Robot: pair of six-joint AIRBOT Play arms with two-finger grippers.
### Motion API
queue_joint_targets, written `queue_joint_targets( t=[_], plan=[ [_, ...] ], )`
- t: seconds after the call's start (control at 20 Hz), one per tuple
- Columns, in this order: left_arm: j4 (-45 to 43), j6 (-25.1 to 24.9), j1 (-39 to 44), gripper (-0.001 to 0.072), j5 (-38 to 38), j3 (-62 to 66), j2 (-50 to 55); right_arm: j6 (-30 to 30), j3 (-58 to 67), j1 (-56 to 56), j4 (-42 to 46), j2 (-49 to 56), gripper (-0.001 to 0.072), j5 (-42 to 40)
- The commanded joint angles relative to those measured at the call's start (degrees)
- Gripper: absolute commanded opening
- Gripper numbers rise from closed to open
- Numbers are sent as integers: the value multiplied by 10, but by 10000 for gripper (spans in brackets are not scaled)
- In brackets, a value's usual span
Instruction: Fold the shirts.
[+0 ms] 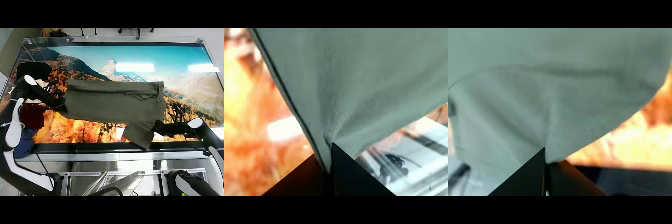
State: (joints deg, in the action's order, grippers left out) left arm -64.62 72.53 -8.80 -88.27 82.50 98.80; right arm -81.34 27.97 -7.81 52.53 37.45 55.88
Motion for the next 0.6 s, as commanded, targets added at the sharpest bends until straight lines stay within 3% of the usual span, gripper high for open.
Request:
queue_joint_targets(
  t=[0.0,0.1,0.25,0.4,0.55],
  plan=[
    [-18,2,-20,15,14,-112,-104,-116,1,0,140,-113,24,110],
    [-18,5,-31,15,34,-177,-156,-117,1,1,154,-153,24,139],
    [-17,6,-40,15,41,-231,-196,-85,8,1,148,-166,24,74],
    [-13,16,-35,15,45,-195,-196,20,70,1,80,-100,24,-17],
    [-14,23,-17,15,43,-117,-166,130,181,1,-12,31,24,-59]
  ],
)
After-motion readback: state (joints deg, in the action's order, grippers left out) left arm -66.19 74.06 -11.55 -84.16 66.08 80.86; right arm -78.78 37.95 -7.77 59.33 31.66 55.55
